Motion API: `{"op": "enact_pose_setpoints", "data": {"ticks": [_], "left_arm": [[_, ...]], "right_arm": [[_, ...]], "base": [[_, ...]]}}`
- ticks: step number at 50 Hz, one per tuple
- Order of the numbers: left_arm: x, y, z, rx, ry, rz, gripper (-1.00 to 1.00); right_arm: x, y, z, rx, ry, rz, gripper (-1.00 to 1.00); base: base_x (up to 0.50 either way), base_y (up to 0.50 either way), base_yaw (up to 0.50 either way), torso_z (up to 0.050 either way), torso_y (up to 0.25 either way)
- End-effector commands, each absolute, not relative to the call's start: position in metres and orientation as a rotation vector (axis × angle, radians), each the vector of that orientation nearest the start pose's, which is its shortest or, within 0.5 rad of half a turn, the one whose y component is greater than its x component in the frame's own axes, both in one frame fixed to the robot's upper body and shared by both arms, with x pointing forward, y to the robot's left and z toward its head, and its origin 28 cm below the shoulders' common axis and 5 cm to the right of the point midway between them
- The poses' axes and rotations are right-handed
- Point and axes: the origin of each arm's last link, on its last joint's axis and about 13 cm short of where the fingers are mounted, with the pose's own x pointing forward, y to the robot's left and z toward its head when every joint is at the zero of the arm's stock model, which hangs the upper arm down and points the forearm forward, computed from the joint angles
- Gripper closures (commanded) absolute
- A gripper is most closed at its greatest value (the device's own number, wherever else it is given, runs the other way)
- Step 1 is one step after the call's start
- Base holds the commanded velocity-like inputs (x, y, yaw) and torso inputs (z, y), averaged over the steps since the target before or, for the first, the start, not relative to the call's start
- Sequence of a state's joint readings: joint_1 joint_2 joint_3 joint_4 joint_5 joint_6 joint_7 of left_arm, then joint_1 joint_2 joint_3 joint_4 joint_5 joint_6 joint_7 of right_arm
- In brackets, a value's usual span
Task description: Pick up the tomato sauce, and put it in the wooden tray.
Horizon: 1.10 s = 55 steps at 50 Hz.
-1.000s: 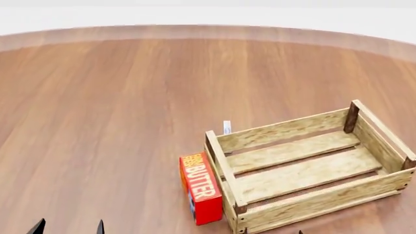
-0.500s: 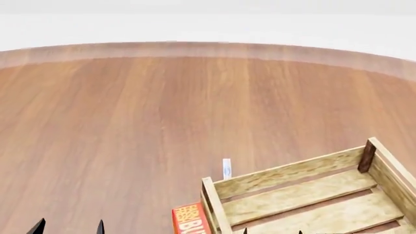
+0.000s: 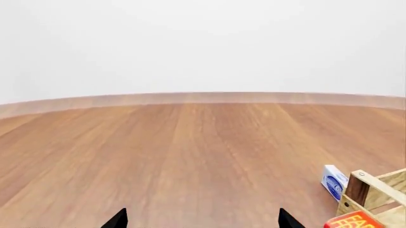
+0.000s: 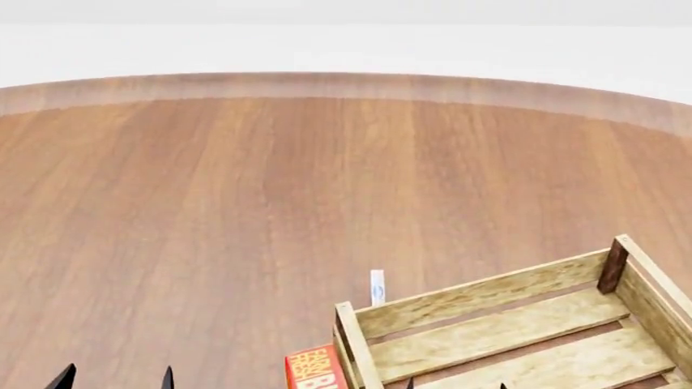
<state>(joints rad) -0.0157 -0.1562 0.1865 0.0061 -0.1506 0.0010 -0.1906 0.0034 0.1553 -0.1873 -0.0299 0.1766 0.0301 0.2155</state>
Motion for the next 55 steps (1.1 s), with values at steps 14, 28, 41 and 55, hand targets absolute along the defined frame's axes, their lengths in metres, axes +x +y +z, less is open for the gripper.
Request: {"op": "enact_pose_setpoints", "data": {"ticks": [14, 28, 41, 55], "left_arm": [[0.212, 0.205, 0.013, 0.026, 0.020, 0.009, -1.00], [0.211, 0.204, 0.014, 0.027, 0.021, 0.011, -1.00], [0.211, 0.205, 0.014, 0.030, 0.021, 0.015, -1.00], [0.211, 0.205, 0.015, 0.029, 0.020, 0.018, -1.00]], "right_arm": [[0.192, -0.094, 0.020, 0.006, 0.005, -0.031, -1.00], [0.136, -0.099, 0.023, 0.032, -0.043, -0.034, -1.00], [0.074, -0.096, 0.012, 0.088, -0.055, -0.040, -1.00], [0.045, -0.096, -0.003, 0.102, -0.035, -0.064, -1.00]], "base": [[0.00, 0.00, 0.00, 0.000, 0.000], [0.00, 0.00, 0.00, 0.000, 0.000], [0.00, 0.00, 0.00, 0.000, 0.000], [0.00, 0.00, 0.00, 0.000, 0.000]]}}
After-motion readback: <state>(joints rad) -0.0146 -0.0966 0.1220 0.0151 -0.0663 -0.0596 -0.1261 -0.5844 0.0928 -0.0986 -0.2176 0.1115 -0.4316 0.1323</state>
